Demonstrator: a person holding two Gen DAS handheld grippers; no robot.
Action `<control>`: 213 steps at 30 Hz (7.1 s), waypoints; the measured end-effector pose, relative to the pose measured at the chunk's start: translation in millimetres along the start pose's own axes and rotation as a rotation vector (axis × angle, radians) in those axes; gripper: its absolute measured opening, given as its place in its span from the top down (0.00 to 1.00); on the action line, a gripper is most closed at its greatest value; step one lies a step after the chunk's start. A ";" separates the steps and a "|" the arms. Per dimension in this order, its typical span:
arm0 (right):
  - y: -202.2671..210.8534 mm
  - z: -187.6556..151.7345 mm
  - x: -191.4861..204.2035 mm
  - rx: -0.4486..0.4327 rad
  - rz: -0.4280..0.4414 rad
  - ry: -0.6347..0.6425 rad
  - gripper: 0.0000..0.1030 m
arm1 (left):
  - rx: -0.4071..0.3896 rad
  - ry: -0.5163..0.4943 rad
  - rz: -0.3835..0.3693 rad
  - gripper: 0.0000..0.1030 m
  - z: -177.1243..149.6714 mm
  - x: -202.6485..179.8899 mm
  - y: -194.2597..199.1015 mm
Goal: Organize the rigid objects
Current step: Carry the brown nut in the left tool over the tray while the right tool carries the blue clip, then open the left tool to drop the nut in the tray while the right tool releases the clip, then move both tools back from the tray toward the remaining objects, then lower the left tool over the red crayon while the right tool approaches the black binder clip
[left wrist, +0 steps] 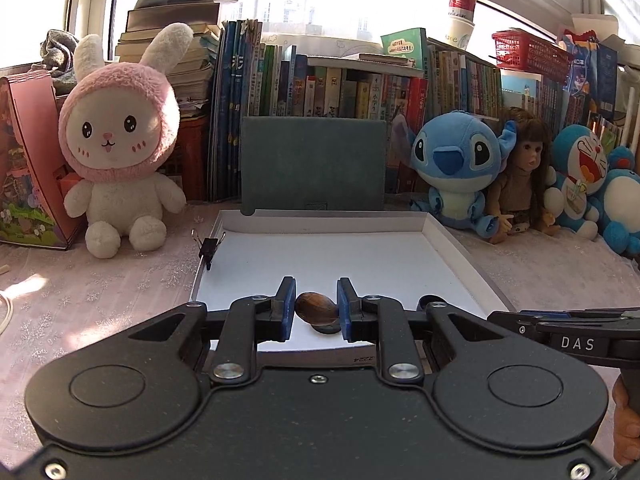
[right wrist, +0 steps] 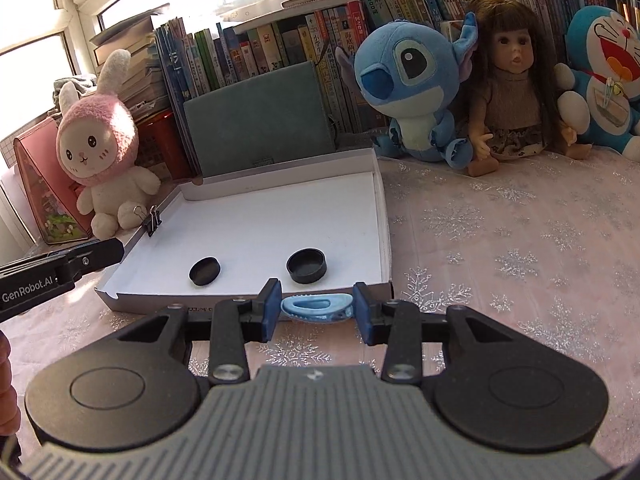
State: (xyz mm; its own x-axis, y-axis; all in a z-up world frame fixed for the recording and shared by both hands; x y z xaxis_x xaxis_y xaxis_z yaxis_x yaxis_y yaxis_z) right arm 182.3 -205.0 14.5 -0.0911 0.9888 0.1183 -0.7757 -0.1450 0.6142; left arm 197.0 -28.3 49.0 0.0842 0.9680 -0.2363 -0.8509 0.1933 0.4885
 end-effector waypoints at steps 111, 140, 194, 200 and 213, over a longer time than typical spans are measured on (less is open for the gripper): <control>52.6 -43.9 41.6 -0.153 0.014 0.271 0.00 | 0.012 -0.019 -0.047 0.14 -76.7 22.6 54.5; 70.6 -102.4 60.8 -0.202 -0.066 0.320 0.00 | -0.030 -0.065 0.002 0.12 -134.5 31.8 85.7; 110.7 -126.4 5.1 -0.242 -0.316 0.129 0.04 | -0.011 -0.037 0.037 0.47 -145.9 35.8 84.9; 117.9 -127.0 29.9 -0.252 -0.188 0.230 0.29 | -0.014 -0.031 0.046 0.58 -144.9 37.8 84.3; 91.8 -136.9 68.8 -0.156 -0.076 0.364 0.69 | -0.012 -0.047 0.046 0.62 -146.9 37.7 87.4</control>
State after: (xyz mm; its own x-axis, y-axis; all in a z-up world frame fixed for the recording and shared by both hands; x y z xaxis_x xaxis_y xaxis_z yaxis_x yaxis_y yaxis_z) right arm 19.3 -145.4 -27.8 -0.2236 0.9486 -0.2241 -0.8716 -0.0918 0.4815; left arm 49.7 1.6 -40.6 0.0685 0.9824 -0.1740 -0.8607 0.1464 0.4877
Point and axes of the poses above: each gripper's, at about its wrist camera, not at the fingertips, and y roughly against the way its jaws point, x to its left, z to its top, the point moved 5 cm from there along -y, roughly the way its jaws point, and after that the axes turned 10 degrees about y, right-handed, at the moved point
